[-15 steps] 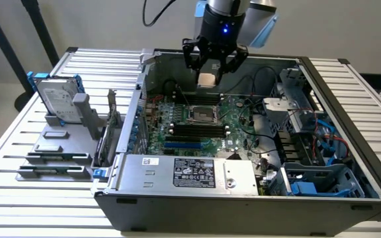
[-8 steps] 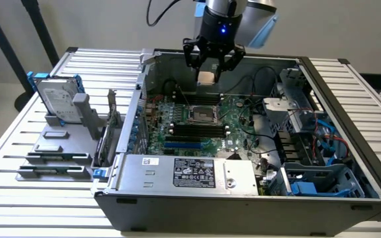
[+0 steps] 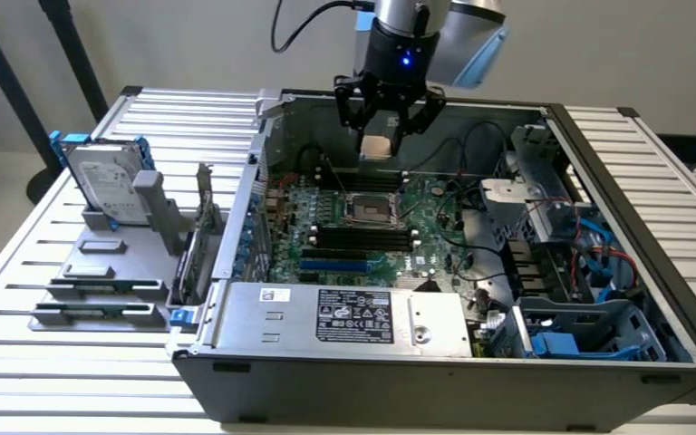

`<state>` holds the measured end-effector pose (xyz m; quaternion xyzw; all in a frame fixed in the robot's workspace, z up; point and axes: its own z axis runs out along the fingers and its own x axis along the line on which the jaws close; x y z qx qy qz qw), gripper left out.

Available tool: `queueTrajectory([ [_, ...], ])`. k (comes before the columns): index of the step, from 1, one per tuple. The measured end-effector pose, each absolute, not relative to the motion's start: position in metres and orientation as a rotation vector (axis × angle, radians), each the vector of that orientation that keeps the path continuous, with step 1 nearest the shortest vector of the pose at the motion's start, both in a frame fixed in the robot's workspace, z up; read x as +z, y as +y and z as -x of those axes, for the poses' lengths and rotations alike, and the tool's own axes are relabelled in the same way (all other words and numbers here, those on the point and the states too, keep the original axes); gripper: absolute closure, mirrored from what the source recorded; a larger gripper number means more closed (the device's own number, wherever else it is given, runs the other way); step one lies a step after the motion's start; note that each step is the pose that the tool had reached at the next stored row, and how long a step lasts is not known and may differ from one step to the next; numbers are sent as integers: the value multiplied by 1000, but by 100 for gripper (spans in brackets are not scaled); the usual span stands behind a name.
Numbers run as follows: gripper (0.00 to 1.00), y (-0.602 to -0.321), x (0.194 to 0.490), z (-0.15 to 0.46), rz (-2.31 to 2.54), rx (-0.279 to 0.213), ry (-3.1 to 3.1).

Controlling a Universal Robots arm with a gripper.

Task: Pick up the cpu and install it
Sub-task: 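Pick up the cpu and move it towards the insertion slot, then place the cpu into insertion slot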

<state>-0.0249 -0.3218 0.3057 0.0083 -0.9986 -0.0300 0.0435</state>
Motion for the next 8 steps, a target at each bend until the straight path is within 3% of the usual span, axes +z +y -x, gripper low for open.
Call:
queueTrajectory([
  [8,45,-322,306,25,-25,-93,-3053],
])
